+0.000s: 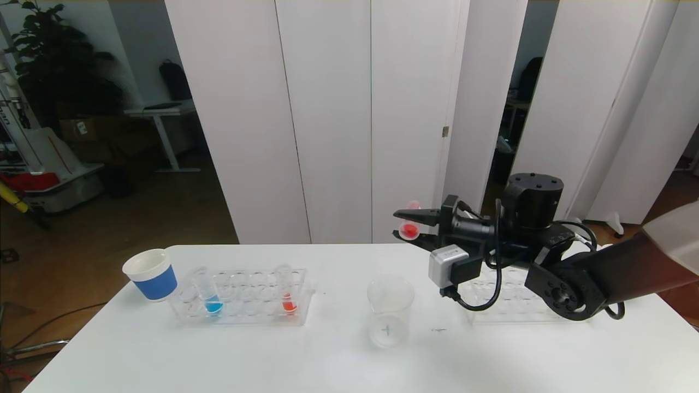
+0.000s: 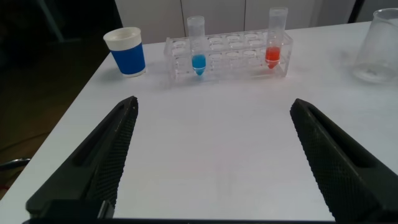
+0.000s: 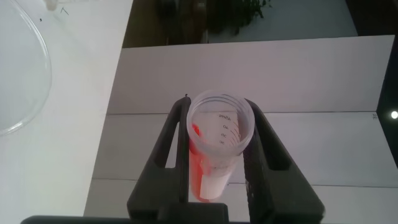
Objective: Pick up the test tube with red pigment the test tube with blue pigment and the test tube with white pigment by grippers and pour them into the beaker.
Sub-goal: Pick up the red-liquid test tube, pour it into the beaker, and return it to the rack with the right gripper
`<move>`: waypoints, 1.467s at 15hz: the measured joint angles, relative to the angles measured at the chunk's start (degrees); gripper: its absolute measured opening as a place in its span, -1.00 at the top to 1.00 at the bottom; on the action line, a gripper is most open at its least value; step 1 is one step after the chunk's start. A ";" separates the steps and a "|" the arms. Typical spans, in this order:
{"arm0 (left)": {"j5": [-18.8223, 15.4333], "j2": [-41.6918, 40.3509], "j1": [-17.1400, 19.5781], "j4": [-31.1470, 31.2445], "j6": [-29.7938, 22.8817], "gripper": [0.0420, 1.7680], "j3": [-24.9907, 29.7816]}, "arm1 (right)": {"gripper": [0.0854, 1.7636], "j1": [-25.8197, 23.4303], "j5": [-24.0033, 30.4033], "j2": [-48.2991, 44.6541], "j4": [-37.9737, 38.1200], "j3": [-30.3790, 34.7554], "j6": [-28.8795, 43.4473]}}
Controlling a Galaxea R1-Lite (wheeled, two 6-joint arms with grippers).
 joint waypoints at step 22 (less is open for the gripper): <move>-0.02 0.00 0.00 0.00 0.00 -0.98 0.00 | 0.42 1.60 -2.95 0.96 -0.37 0.89 -6.39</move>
